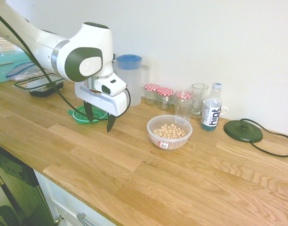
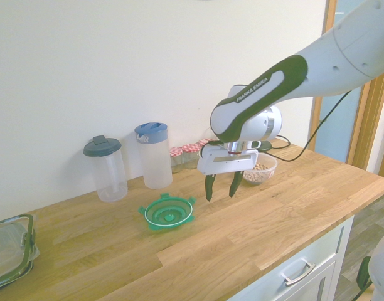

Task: Cover the lid of food container

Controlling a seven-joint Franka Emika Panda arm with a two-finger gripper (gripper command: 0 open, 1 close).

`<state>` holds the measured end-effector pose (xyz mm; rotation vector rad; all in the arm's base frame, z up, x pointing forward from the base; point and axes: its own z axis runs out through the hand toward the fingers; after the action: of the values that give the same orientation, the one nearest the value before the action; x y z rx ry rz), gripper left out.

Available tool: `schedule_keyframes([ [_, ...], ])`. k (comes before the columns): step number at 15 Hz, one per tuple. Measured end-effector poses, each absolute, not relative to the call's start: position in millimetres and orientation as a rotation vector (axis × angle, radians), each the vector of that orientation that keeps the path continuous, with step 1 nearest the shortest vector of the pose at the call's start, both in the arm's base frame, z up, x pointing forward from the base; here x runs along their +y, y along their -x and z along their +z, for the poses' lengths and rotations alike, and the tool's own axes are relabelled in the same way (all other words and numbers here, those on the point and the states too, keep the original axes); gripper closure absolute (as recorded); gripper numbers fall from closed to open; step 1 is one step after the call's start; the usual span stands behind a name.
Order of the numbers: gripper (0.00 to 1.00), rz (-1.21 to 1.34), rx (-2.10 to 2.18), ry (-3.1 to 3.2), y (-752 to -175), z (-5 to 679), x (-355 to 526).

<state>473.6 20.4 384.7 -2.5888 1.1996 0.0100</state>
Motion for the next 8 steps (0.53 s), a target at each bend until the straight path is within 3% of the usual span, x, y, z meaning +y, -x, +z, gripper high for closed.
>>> schedule_keyframes([
  [8, 0.00, 0.218, 0.935, 2.218, -538.5, 355.7, -26.2],
])
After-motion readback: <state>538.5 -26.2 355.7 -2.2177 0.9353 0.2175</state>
